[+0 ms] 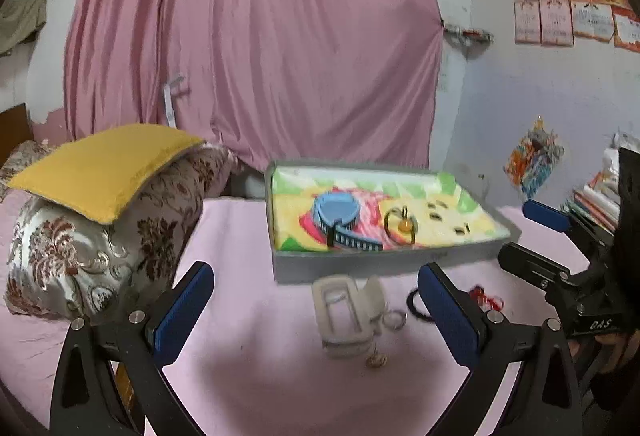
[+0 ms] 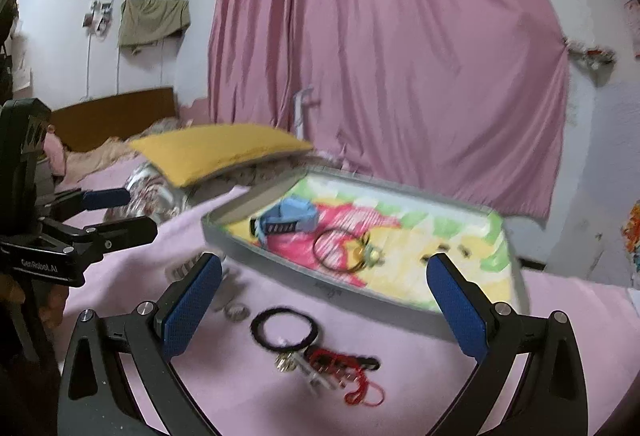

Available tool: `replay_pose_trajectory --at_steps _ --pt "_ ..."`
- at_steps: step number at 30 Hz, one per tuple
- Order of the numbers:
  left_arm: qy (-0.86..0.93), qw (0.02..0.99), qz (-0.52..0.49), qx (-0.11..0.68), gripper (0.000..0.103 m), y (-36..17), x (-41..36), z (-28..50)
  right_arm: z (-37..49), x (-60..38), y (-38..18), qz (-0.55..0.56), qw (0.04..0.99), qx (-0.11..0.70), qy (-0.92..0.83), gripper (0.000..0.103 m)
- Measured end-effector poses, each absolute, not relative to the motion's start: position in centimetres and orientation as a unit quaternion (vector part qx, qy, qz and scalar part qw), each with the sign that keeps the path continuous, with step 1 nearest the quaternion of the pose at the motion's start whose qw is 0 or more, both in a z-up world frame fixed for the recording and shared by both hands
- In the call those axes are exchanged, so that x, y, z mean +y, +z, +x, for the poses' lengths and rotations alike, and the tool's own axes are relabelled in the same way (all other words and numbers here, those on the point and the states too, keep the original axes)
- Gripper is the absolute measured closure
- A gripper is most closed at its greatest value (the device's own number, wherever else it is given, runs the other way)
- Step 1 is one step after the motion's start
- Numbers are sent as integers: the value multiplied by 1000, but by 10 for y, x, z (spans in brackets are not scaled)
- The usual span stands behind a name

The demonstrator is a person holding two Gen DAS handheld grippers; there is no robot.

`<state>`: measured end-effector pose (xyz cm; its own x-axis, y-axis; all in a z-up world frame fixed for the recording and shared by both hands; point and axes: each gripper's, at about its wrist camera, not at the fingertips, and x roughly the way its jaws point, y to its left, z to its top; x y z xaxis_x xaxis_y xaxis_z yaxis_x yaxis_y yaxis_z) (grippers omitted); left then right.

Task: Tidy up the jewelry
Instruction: 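Grasp the beige clip holder with the left tool while the right tool grasps the black hair tie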

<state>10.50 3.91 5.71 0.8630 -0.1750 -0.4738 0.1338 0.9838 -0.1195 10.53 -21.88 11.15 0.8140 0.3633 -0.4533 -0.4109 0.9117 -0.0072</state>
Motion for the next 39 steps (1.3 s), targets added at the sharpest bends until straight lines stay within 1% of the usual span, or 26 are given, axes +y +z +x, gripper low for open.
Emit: replay_pose_trajectory --at_steps 7,9,11,12,13,14,16,18,20,24,26,28,31,33,35,37,38,39 --pt "-110 940 -52 319 1 38 43 115 126 -222 88 -45 924 310 221 3" --pt "-120 933 -58 335 1 32 42 119 131 -221 82 -44 917 326 224 8" --pt "-126 928 -59 345 1 28 41 121 138 -219 75 -45 907 350 229 27" --pt "-129 926 -60 349 1 27 40 122 141 -218 72 -43 902 362 232 31" --pt "-134 923 -61 355 3 25 38 124 145 -218 68 -42 897 373 233 38" --pt "-136 922 -61 358 5 24 37 126 148 -217 65 -40 893 383 233 48" --pt "-141 917 -61 369 8 22 33 130 157 -217 59 -40 885 399 237 57" --pt "-144 913 -62 377 12 21 30 135 161 -213 56 -48 880 408 238 60" --pt "-147 909 -63 384 17 20 27 140 165 -211 55 -56 875 415 241 66" --pt "-151 905 -65 393 22 18 22 147 172 -204 55 -72 868 425 246 70" --pt "-150 902 -65 401 28 17 18 152 176 -200 54 -81 864 430 247 74" --pt "-149 898 -65 408 31 15 16 156 179 -197 52 -87 860 437 248 75" --pt "-149 895 -66 414 33 14 15 160 183 -194 49 -97 854 447 248 82" --pt "-149 894 -65 417 34 14 14 163 183 -192 48 -103 851 449 250 83" --pt "-149 893 -61 421 41 15 12 166 183 -190 49 -107 850 450 253 88" --pt "-148 892 -59 424 45 15 12 168 184 -189 49 -110 847 452 257 90" --pt "-148 891 -59 425 51 15 13 169 184 -188 49 -112 846 452 260 93" --pt "-148 890 -58 427 53 15 13 170 184 -187 50 -113 845 452 262 94"
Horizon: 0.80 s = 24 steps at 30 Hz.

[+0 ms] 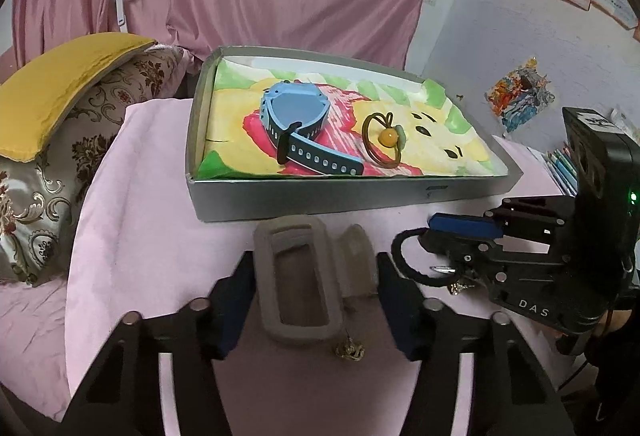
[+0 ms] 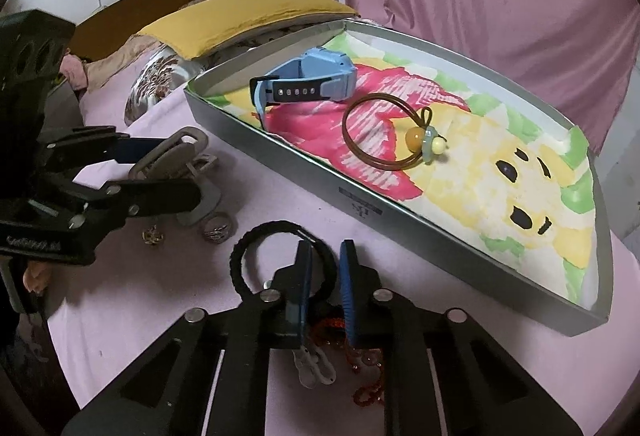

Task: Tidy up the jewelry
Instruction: 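Grasp the beige clip holder with the left tool while the right tool grasps the black hair tie, then carry the clip holder into the tray with the left tool while the right tool drops the hair tie there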

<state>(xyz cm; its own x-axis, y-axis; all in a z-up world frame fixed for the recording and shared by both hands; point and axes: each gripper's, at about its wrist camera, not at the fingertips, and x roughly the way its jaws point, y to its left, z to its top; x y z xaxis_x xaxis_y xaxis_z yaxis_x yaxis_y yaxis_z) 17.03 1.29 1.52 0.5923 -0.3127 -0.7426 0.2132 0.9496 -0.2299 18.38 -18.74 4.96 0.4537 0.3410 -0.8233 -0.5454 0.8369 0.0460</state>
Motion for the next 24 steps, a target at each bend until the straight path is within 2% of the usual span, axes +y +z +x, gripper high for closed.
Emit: replay_pose_trajectory --at_steps 2,11,18,24 --pt "-150 889 -64 428 53 15 16 170 183 -187 50 -113 845 451 265 97" --pt "-159 895 -86 409 54 18 22 161 175 -197 52 -76 854 432 279 98" --pt "-163 919 -92 348 54 36 23 146 161 -206 70 -40 880 381 280 98" --pt "-138 950 -102 262 54 59 23 141 152 -220 97 -10 917 306 256 98"
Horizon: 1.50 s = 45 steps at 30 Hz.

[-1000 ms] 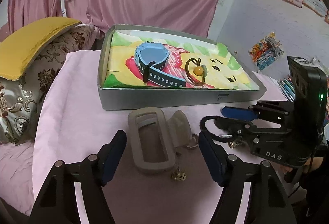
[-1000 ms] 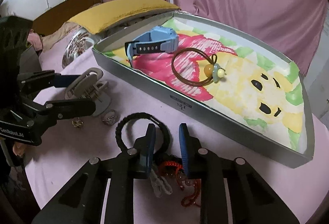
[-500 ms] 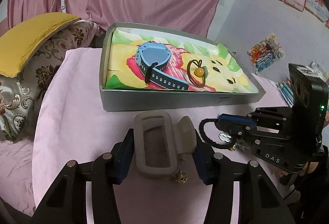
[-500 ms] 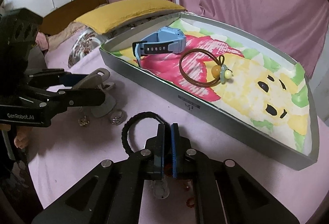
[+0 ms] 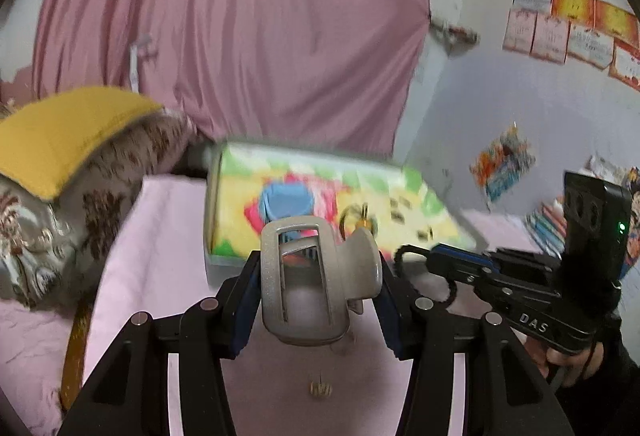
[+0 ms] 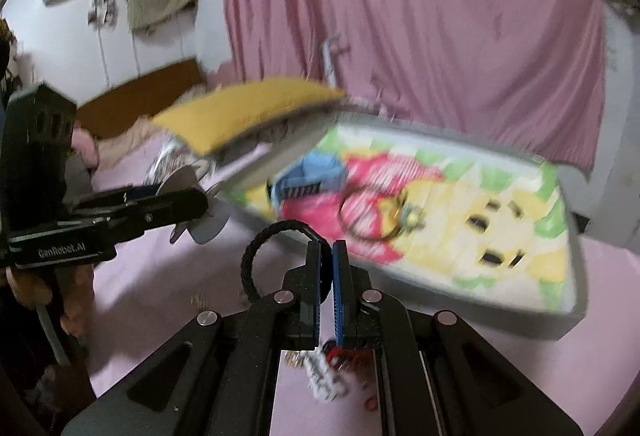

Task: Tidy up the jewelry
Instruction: 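Carry the clip holder into the tray with the left tool while the right tool drops the hair tie there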

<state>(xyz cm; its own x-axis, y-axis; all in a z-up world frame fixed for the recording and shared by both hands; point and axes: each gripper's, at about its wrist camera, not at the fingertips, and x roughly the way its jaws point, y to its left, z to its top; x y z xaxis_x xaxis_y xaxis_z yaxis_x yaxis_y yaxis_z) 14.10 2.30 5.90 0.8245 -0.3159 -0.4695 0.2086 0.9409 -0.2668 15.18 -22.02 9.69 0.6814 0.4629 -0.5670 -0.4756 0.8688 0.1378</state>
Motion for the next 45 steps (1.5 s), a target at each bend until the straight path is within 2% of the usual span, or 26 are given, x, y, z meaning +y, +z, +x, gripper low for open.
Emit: replay_pose_trajectory --at_steps 9,21,31,45 --pt "-84 981 -70 161 54 82 1 157 152 -241 130 10 963 197 182 98" --pt "-72 985 -54 146 54 91 -37 191 164 -256 142 16 980 150 128 98" --pt "-74 967 -47 240 54 68 -44 224 196 -257 125 10 969 225 106 98" --pt "-95 940 -4 327 54 44 -57 241 225 -258 91 -7 935 336 115 98"
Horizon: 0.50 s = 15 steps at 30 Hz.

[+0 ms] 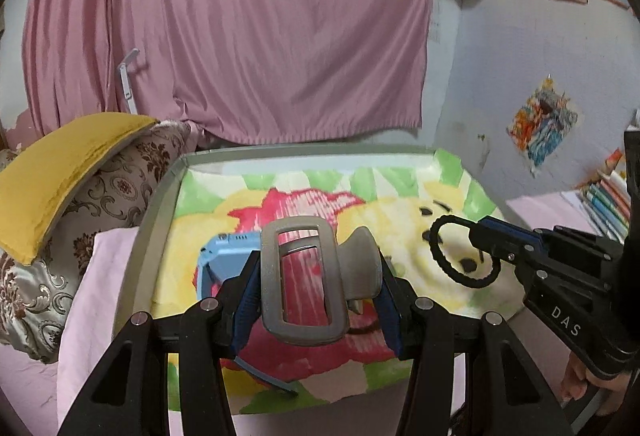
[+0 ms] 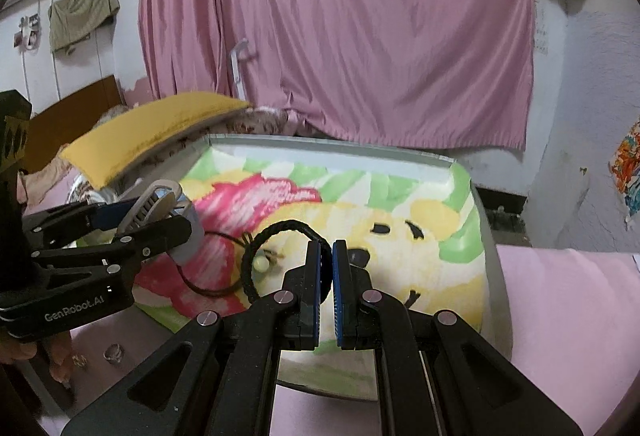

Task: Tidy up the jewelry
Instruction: 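Carry the clip holder into the tray with the left tool while the right tool drops the hair tie there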

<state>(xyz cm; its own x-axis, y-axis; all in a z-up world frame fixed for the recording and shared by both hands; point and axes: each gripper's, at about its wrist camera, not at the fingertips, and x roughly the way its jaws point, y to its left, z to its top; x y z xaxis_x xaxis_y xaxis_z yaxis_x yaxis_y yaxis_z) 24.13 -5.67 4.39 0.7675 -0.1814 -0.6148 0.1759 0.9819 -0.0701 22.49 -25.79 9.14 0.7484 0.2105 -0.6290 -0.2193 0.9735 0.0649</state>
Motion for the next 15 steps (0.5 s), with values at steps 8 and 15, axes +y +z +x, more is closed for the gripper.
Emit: replay_pose_trajectory --at_steps 8,15 --pt "-96 937 4 335 54 44 -59 243 233 -257 79 -10 923 366 120 98" --pt "-94 937 15 336 54 43 -62 245 237 -255 75 -8 915 383 126 98"
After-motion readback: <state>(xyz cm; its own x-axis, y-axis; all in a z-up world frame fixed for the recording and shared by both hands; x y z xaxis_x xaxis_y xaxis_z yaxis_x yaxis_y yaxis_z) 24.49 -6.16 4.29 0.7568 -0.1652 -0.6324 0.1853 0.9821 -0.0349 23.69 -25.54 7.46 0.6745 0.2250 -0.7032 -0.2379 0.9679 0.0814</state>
